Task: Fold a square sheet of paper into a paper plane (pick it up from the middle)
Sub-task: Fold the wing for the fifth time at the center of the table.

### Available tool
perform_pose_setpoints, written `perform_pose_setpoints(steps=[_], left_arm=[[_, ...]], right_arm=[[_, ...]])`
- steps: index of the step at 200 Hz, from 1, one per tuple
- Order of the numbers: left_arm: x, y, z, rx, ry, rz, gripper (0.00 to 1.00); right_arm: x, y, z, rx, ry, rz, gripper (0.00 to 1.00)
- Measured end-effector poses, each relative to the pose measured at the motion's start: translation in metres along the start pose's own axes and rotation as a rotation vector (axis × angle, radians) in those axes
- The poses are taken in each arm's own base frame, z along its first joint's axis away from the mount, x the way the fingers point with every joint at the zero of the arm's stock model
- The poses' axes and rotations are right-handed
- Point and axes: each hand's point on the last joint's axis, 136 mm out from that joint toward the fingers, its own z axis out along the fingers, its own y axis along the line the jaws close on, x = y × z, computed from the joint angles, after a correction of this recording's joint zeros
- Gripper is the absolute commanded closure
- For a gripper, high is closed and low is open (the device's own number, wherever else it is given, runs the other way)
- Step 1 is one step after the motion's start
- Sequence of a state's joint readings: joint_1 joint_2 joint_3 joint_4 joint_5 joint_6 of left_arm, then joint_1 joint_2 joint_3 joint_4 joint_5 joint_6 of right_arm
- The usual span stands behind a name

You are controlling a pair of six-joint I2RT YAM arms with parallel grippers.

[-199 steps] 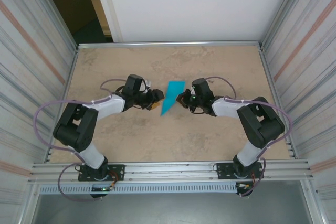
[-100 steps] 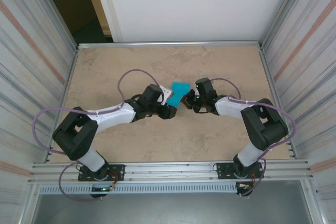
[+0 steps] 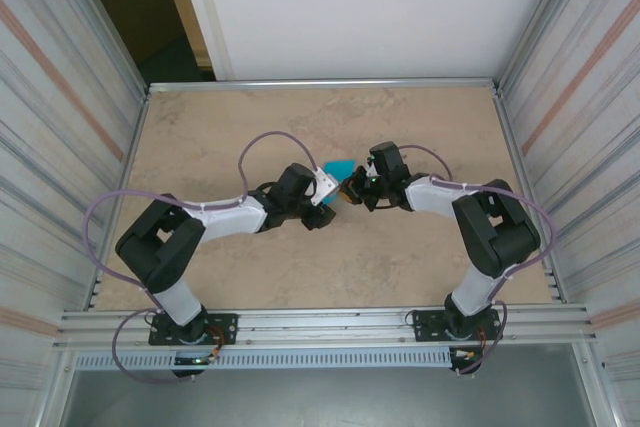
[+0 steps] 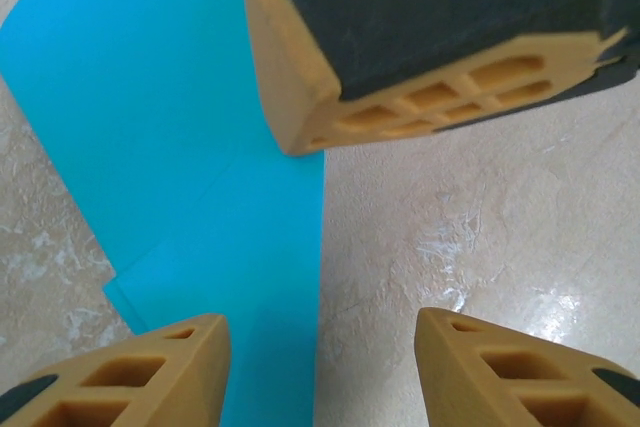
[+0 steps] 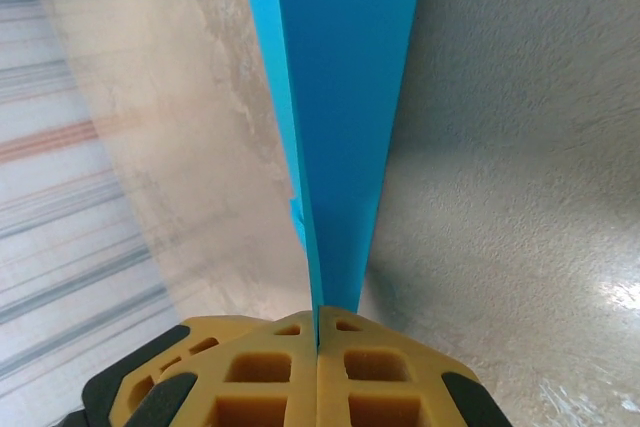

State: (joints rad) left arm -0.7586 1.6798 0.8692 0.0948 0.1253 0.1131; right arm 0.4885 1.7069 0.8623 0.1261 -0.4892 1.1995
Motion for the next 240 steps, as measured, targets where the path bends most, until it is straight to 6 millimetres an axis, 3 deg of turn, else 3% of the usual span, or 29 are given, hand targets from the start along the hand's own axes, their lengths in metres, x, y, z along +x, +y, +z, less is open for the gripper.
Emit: perform_pose_setpoints(steps=[69,142,191,240], left_arm=[[0.013,0.009,0.016,-0.043,0.038,0.069,0.52],[0.013,0.013,0.016,-0.069,0.038,0.084,0.66],[0.019,0.012,0.016,-0.067,0.049,0.083,0.76],[0.021,0.010,0.016,-0.045,0.050,0.073,0.85]], right_arm=[[0.006,-0.005,0.005,0.005,0.041,0.012,0.94],[0.005,-0.005,0.004,0.004,0.040,0.017,0.86],[0.002,-0.006,0.003,0.004,0.035,0.041,0.61],[-0.020,-0.007,-0.014,-0.004,-0.027,0.052,0.41]])
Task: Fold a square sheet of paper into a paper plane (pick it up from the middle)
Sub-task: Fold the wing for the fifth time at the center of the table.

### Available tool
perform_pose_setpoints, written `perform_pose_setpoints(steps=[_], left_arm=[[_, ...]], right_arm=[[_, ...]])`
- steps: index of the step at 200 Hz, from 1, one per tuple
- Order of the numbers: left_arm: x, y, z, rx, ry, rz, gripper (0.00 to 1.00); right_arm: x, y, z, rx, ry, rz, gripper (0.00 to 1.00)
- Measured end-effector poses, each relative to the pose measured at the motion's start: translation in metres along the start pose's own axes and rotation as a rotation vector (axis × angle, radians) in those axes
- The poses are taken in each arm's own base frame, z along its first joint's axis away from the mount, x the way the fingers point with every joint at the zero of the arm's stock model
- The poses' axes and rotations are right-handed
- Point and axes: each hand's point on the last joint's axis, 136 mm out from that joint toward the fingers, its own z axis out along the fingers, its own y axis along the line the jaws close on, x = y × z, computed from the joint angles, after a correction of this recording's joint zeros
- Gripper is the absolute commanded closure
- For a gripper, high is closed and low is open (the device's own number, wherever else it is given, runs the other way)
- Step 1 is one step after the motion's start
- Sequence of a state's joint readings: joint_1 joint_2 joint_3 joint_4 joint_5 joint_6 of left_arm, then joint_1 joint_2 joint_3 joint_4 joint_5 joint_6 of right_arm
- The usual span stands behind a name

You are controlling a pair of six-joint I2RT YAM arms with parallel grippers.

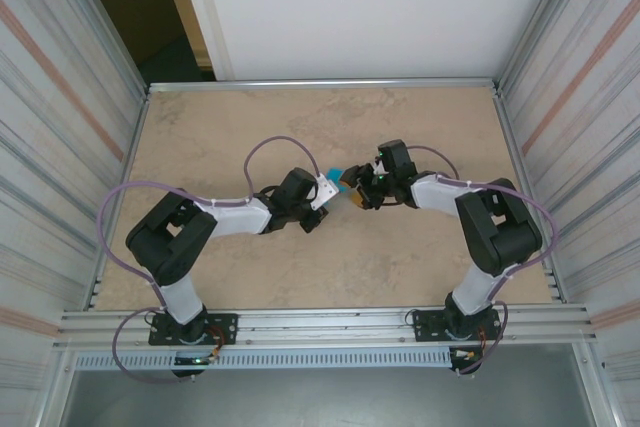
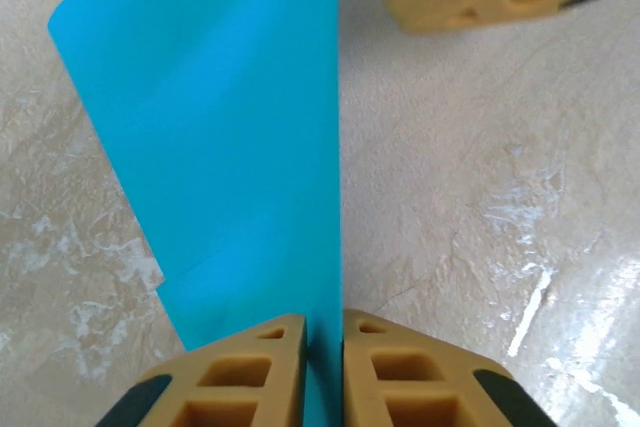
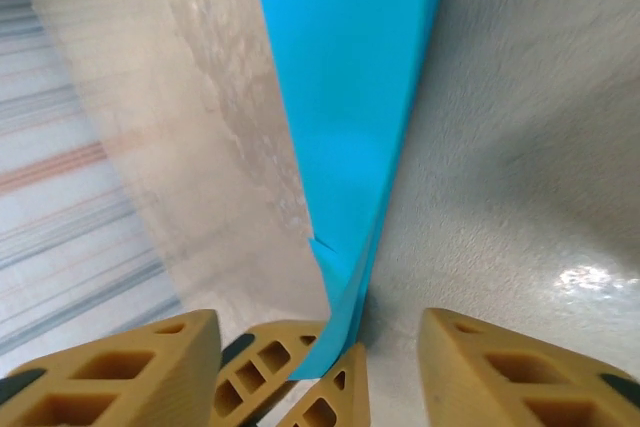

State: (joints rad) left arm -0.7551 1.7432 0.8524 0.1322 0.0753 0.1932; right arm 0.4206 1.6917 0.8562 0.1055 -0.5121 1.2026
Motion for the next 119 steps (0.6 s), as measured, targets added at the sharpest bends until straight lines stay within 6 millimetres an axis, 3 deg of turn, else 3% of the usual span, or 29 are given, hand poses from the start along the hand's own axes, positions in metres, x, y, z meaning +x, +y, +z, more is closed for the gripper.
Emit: perform_pose_setpoints(steps=[52,119], left_arm=[[0.000,-0.001,-0.003,0.123,-0.015,-0.142,0.89],[-0.020,-0.018,-0.012,0.332,-0.035,-0.399,0.90]], right_arm=[[-0.022,0.002,-0.039,0.007,-0.127,-0.113,0.37],[-0.010,-0.021,-0.037,0.061,-0.095,-0.304,0.30]])
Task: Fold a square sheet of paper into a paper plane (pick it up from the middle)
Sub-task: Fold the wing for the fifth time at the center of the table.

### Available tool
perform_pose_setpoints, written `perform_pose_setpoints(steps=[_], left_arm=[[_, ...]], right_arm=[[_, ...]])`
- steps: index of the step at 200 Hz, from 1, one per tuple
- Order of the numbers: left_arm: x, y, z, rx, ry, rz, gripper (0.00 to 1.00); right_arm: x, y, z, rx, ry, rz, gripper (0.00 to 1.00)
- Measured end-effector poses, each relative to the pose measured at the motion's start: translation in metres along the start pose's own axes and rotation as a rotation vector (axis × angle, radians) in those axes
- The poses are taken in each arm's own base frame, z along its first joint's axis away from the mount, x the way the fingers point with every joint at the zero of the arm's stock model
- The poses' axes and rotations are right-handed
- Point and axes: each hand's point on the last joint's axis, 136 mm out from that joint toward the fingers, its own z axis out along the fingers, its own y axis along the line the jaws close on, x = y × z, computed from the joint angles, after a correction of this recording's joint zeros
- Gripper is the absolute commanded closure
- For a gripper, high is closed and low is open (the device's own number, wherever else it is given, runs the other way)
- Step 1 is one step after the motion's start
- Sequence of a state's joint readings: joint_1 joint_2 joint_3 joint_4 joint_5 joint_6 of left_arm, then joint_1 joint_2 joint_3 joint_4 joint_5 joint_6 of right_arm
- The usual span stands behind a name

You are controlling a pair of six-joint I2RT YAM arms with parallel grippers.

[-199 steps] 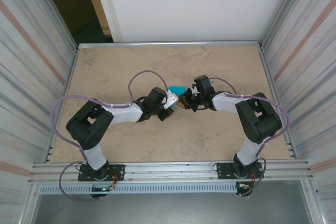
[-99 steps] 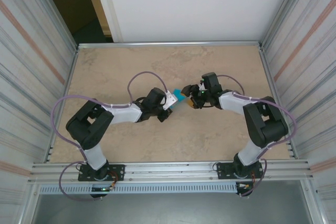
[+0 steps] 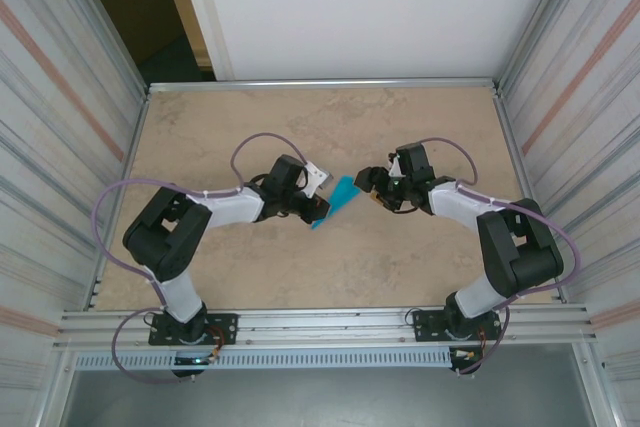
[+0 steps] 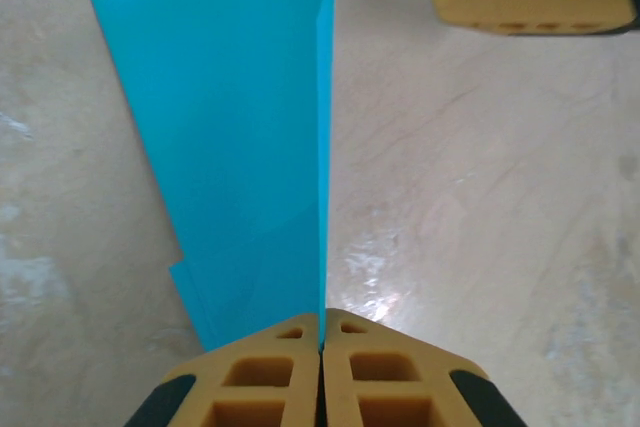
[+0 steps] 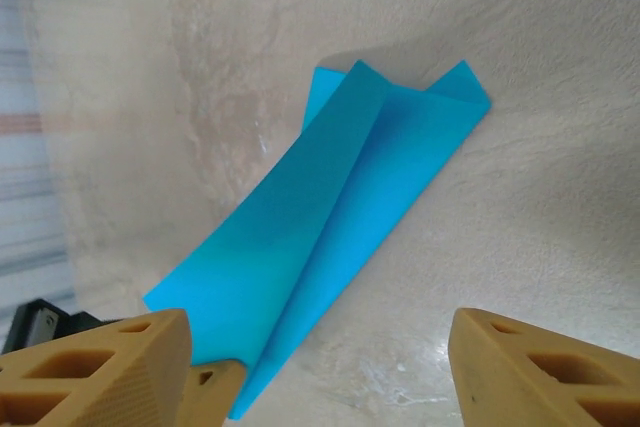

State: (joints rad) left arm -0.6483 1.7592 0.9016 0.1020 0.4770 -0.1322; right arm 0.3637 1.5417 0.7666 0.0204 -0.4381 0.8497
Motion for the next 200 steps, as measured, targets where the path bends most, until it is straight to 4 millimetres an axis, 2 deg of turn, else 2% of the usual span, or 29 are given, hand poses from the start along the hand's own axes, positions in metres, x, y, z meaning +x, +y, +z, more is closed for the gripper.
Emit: perform_pose_setpoints(steps=[53,100,151,200], left_arm=[[0.012,-0.003,0.014,0.091,0.056,-0.164,0.92],[0.012,-0.008,0.017,0.135,0.071,-0.252,0.92],[0.013,-0.003,0.023,0.149,0.073,-0.328,0.91],[0.009,-0.004,0.025,0.167,0.063,-0.364,0.91]], right_arm=[[0.015,0.005,0.008,-0.008,0.043,-0.088,0.28],[0.023,0.003,0.013,-0.001,0.065,-0.109,0.27],[0.038,-0.011,0.027,0.040,0.124,-0.128,0.30],[0.038,-0.016,0.034,0.060,0.147,-0.125,0.32]])
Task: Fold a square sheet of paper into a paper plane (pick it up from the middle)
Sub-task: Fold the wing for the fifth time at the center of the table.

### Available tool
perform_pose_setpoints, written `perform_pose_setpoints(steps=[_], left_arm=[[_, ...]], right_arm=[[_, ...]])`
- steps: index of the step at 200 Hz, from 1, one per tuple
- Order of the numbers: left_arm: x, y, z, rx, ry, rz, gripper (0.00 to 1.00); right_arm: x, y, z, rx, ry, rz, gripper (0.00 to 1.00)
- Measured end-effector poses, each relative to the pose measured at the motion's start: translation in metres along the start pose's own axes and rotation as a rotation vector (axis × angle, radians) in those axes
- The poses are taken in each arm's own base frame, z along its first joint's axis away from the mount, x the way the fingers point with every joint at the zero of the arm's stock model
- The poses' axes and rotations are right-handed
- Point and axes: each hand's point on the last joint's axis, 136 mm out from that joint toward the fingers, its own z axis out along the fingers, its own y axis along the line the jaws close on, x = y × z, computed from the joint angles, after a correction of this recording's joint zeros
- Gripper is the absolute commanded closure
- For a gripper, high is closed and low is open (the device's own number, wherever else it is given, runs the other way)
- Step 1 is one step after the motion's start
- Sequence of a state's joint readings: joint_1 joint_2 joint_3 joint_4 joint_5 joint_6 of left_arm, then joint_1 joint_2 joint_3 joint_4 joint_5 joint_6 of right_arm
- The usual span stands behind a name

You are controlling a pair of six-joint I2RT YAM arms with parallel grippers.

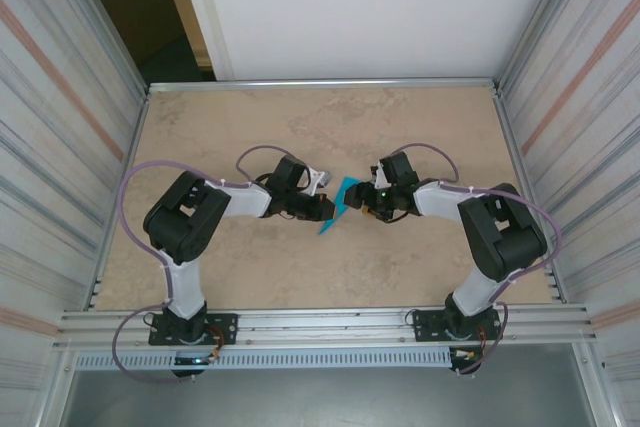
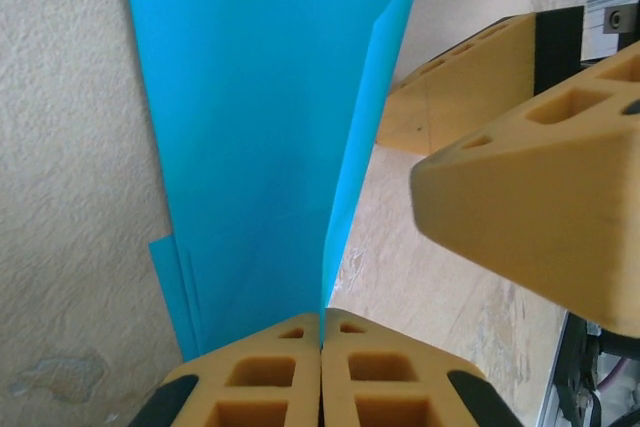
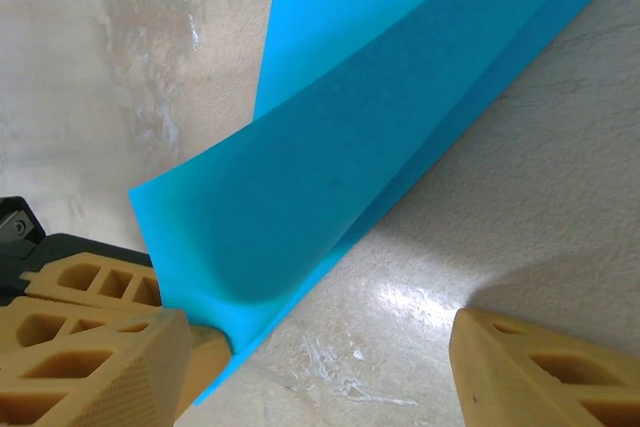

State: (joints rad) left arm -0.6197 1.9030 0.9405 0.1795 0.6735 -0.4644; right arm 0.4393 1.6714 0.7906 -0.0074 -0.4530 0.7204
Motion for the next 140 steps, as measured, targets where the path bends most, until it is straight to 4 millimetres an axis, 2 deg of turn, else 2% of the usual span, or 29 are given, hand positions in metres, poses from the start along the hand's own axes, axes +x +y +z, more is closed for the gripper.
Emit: perform_pose_setpoints(steps=[94,140], left_arm=[[0.0016,0.0087,0.0038,0.006,0.006,-0.054,0.90],[0.0012,0.0085,0.0043,0.011,0.002,-0.063,0.88]], right_arm=[[-0.0020,-0.0043,0.0055,0.060,0.055,0.042,0.38],[-0.0027,-0.0063,0.0083,0.101,0.095,0.072,0.37]])
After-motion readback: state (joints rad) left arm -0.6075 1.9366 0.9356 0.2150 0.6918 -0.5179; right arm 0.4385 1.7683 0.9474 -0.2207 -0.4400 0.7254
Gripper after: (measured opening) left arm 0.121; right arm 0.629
